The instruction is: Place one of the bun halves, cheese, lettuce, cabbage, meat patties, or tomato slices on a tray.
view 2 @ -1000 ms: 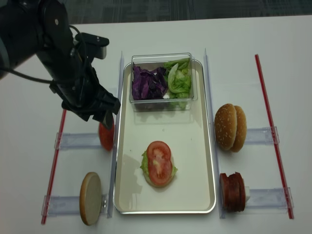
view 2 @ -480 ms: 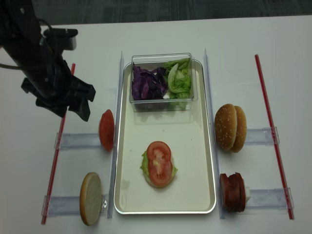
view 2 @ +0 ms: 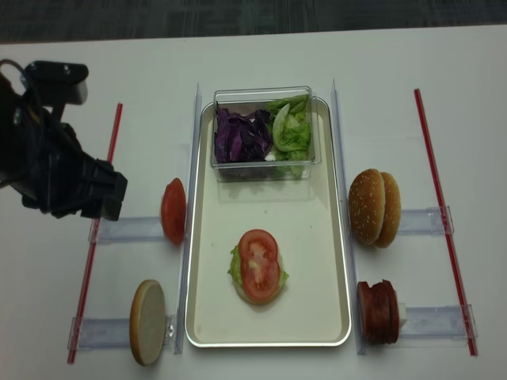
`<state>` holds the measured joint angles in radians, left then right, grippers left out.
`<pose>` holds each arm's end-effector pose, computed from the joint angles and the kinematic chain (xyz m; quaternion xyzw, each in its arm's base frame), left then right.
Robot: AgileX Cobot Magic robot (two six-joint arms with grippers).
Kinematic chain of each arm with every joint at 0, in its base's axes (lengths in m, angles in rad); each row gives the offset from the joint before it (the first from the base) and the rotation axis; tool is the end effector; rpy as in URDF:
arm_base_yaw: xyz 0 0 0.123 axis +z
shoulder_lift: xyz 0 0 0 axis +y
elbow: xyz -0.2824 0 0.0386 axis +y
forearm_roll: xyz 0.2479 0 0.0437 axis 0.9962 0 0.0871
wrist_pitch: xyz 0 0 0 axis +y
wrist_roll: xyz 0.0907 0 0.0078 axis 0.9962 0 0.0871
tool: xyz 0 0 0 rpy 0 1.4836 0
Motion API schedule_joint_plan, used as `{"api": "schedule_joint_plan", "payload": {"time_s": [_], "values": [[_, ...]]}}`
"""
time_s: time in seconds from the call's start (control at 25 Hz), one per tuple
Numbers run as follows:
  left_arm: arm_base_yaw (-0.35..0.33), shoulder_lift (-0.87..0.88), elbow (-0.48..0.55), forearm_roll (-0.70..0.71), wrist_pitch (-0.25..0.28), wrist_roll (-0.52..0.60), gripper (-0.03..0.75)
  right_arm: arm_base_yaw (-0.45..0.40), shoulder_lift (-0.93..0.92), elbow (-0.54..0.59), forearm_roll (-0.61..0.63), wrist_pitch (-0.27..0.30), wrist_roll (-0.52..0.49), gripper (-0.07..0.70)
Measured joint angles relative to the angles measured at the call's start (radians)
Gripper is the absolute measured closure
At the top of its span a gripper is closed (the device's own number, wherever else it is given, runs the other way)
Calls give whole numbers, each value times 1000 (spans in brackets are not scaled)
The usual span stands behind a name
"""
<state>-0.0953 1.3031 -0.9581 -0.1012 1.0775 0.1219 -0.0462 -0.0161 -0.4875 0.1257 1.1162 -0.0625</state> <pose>0.2300 -0.0301 0.2747 0.0891 0.9880 -0.0455 0.1179 -0.0081 0.0106 0.2697 -0.0113 0.8647 0.0355 0.5009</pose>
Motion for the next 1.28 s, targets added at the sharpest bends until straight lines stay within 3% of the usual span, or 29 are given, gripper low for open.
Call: {"api": "schedule_joint_plan", "payload": {"time_s": [1.28], "values": [[0, -642, 444, 27, -58, 0, 258, 0, 0, 0, 0, 2, 0, 131]]}}
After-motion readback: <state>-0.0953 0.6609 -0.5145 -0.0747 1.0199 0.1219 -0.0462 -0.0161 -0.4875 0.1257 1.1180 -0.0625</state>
